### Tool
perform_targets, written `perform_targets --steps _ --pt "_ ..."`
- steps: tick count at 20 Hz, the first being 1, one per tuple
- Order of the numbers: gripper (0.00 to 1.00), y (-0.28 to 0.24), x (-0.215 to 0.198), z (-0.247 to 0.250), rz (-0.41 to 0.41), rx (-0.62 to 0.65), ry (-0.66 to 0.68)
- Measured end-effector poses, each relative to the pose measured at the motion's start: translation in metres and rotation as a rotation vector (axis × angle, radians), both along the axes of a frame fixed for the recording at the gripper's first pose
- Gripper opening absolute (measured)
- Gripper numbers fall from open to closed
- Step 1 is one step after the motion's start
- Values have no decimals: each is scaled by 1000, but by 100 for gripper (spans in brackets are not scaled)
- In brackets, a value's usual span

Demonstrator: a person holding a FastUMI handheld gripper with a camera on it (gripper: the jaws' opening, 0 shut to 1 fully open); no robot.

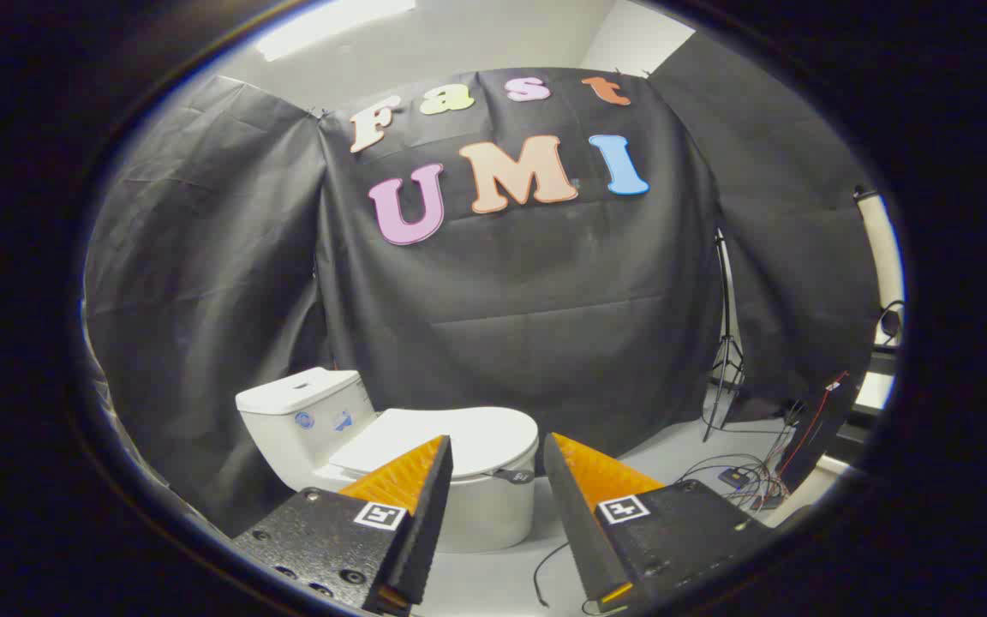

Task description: Open the toilet lid.

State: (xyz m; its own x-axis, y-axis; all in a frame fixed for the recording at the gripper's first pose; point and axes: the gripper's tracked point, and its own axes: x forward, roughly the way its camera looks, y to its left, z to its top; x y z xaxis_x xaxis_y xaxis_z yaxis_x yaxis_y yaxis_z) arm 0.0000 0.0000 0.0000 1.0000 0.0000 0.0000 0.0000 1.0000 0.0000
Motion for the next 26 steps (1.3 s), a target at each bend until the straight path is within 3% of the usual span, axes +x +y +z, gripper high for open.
perform_targets --steps 14,26 --pt "66 -7 7 -20 4 90 39" --pt "66 -10 26 -3 7 148 -1"
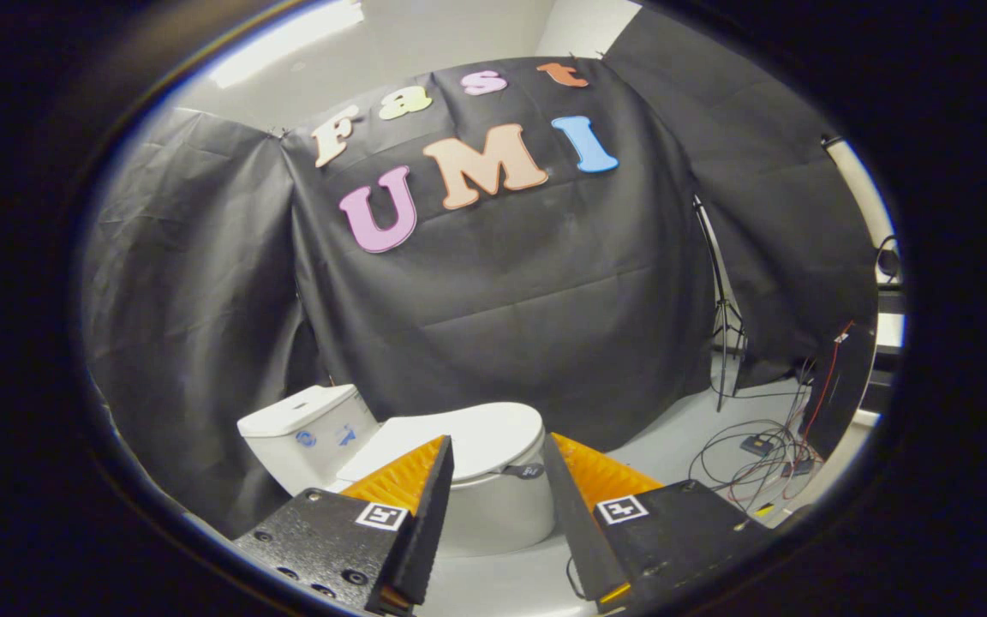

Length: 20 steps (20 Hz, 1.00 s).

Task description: Open the toilet lid.

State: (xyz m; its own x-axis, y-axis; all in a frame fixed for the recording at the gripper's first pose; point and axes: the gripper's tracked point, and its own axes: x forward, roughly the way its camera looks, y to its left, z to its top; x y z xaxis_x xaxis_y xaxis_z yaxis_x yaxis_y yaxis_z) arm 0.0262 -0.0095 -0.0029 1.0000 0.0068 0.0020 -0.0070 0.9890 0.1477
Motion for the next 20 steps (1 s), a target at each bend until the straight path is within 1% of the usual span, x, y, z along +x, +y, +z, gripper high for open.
perform_targets --steps 5,8,12,17,20 --pt "65 4 27 12 3 78 -17" --pt "65 3 53 12 -14 164 -4" --pt "65 -1 90 -1 -63 366 6" --pt "64 -3 142 -30 -78 628 -21" --pt "63 -9 171 -55 -107 766 -41"
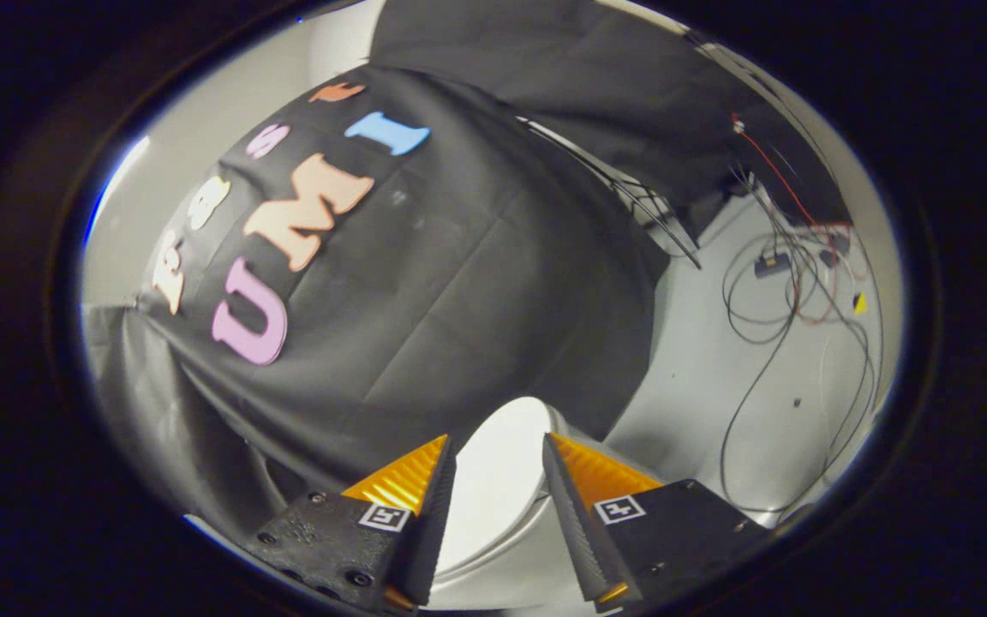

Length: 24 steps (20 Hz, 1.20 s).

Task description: Open the toilet lid.

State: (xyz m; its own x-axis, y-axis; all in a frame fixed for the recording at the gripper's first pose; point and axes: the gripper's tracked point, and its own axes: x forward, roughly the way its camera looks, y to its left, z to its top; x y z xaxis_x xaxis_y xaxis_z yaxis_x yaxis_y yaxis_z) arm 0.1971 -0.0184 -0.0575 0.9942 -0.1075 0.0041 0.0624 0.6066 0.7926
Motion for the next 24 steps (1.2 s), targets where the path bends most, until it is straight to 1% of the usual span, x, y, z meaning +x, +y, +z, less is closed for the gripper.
perform_targets --steps 2,7,9,14,17,19,20,22,23,24 --pt "63 0 18 -19 -14 66 11" --pt "63 -5 51 -64 -19 214 59" --pt "63 -5 65 -78 -5 262 79" --pt "62 -7 88 -100 31 334 113" --pt "59 -7 97 -98 70 372 88" --pt "55 -10 107 -91 99 398 43" --pt "49 -6 111 -85 121 409 30" --pt "38 -6 116 -88 132 410 56" --pt "36 -8 119 -94 121 419 99" --pt "24 -6 118 -94 139 431 91"
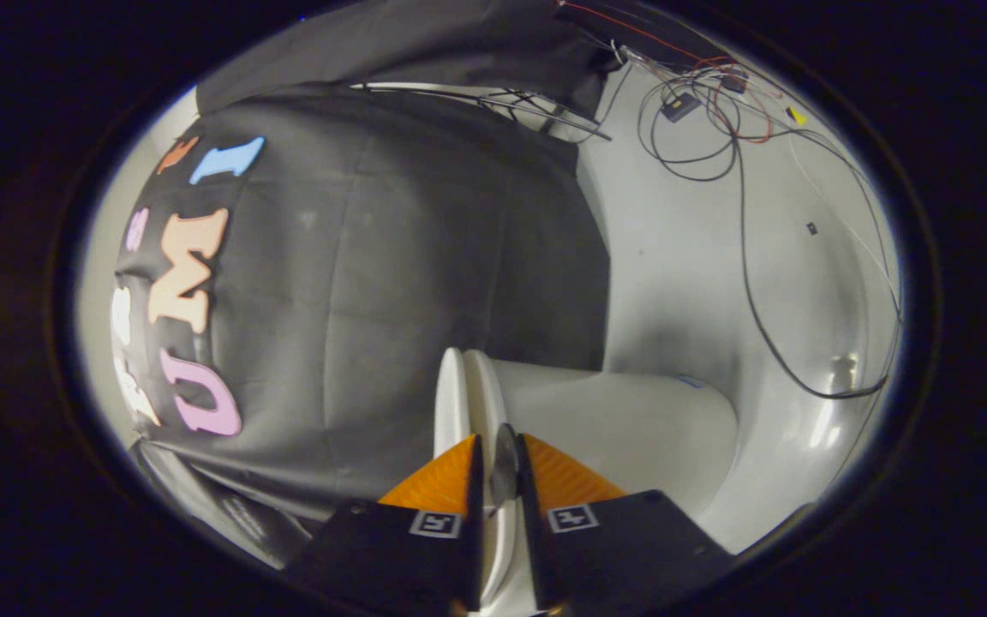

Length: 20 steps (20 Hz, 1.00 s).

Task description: Open the toilet lid.

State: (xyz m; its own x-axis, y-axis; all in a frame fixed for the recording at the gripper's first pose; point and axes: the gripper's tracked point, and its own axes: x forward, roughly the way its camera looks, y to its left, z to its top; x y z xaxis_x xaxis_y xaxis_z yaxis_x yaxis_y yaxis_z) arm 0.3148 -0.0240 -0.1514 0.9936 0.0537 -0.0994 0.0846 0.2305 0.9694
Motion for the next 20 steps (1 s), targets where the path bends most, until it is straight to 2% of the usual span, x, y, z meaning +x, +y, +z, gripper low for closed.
perform_targets --steps 1,3,9,20 --pt "12 -3 4 2 -4 8 -2" --pt "8 2 -1 8 13 11 -15" --pt "7 10 -5 38 37 -109 -64" --pt "7 83 -19 153 68 -424 -204"
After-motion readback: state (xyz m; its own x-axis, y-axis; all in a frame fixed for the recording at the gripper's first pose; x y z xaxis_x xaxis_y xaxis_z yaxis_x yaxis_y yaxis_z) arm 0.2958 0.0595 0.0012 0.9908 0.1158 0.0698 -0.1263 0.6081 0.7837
